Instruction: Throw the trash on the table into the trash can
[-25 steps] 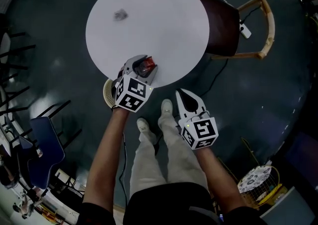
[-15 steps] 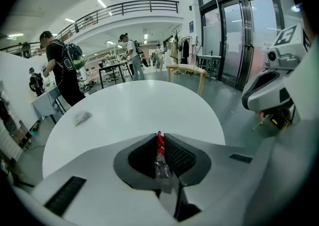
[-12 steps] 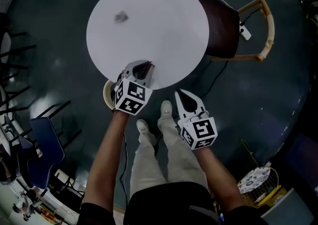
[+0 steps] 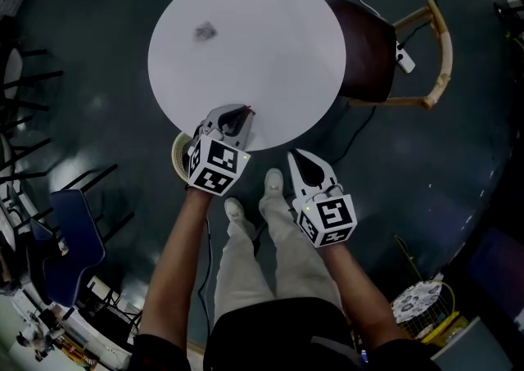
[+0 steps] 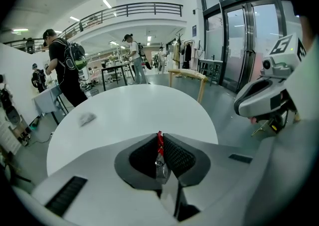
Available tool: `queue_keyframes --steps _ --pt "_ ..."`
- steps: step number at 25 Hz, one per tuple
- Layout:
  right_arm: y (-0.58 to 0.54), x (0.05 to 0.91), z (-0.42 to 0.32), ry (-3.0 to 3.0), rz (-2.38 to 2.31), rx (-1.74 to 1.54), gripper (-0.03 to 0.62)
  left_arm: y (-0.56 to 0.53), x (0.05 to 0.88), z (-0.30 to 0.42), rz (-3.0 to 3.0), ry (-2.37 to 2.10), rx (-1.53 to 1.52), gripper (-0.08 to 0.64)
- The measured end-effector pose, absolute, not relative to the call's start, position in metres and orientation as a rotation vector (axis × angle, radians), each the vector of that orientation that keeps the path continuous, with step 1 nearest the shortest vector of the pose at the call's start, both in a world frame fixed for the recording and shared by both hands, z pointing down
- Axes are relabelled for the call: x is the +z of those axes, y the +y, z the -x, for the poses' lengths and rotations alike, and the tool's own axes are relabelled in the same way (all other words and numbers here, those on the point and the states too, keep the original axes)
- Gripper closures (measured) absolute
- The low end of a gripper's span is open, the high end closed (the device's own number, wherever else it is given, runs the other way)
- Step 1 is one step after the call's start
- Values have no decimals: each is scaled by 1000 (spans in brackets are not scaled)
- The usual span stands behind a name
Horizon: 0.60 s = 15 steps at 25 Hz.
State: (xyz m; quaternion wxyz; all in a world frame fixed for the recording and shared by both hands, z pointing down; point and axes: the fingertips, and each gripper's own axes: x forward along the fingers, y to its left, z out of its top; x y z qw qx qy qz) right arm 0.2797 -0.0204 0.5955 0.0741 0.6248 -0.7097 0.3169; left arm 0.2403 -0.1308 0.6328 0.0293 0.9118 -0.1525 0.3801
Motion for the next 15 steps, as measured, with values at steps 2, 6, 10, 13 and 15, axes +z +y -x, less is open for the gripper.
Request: queue_keyframes --steps 2,6,10,13,15 --pt "-22 594 -279 -2140 -1861 946 574 -131 625 -236 -2818 -496 1157 515" --pt "-25 597 -280 -2157 -1837 941 574 -131 615 -224 -2808 -565 1115 515" --pt "-28 601 -275 -2177 -1788 931 574 -129 612 -201 -2773 -652 1072 515" --pt "-31 604 -263 -2195 -1753 926 574 -127 613 -171 -2717 -726 1047 515" --pt "-32 606 -253 -2208 -1725 926 574 -124 613 -149 -2680 -769 1038 515"
